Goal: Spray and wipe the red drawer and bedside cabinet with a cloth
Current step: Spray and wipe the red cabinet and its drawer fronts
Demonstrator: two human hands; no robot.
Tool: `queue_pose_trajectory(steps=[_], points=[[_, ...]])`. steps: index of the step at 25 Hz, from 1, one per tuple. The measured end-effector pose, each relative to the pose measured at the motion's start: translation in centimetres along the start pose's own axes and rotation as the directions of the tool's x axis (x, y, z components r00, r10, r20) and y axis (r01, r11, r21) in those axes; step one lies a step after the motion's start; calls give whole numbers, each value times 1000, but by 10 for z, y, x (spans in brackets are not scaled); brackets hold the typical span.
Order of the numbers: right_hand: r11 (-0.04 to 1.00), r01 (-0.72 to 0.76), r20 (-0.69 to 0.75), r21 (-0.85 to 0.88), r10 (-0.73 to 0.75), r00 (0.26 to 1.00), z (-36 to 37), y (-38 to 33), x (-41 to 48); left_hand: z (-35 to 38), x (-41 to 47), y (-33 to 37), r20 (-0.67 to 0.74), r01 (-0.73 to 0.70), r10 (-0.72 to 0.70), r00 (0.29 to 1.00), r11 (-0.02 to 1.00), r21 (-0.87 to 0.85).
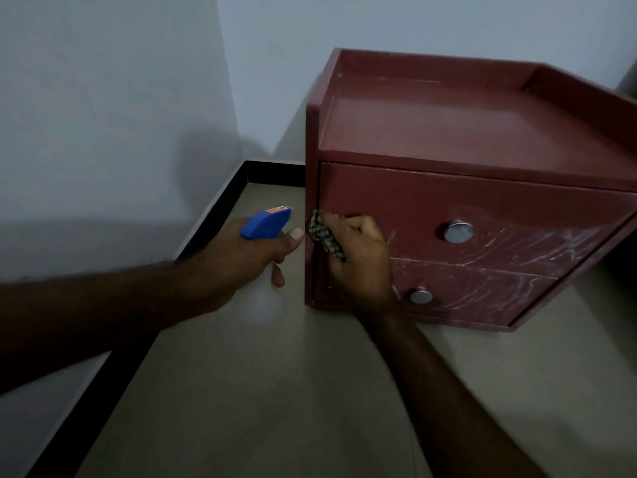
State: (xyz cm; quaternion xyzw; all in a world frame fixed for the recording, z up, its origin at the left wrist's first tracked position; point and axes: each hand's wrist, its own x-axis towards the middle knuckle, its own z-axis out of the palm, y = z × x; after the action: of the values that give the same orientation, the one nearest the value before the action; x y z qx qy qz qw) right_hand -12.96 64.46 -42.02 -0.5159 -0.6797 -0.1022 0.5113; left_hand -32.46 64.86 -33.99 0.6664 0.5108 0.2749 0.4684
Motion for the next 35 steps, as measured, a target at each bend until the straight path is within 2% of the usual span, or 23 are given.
queue_pose_trajectory(steps=[3,5,10,15,21,27,29,32,34,35], points=[[998,50,-68,40,-47,997,2,-8,20,0,2,-1,-14,8,-8,1000,1000,3],[997,75,-35,3,-75,997,7,-8,23,-1,4,0,-21,13,-13,1000,1000,12],[999,-41,104,24,38,994,18,-3,-19,-1,3,0,-34,23,-22,999,999,24],[1000,-2,29,0,2,1000,28,2,-12,3,0,-1,-20,41,-41,999,999,16],[998,-66,93,-13,67,993,36,12,-48,4,-4,2,-19,49,-49,999,999,22],[1000,-27,-30,4,27,999,32,10,-39,5,-4,1,-26,31,-31,999,999,13],[996,-89,-47,8,89,995,27,9,-45,4,-3,0,-18,45,-44,999,999,17],[959,-284,-150,20,284,947,17,7,-56,3,-3,-1,-11,48,-48,999,999,13],[864,-482,-244,145,504,829,10,9,-58,3,-3,-2,-8,39,-39,999,999,19],[774,-575,-269,265,632,727,5,10,-58,3,-3,-3,-5,40,-40,999,999,23]])
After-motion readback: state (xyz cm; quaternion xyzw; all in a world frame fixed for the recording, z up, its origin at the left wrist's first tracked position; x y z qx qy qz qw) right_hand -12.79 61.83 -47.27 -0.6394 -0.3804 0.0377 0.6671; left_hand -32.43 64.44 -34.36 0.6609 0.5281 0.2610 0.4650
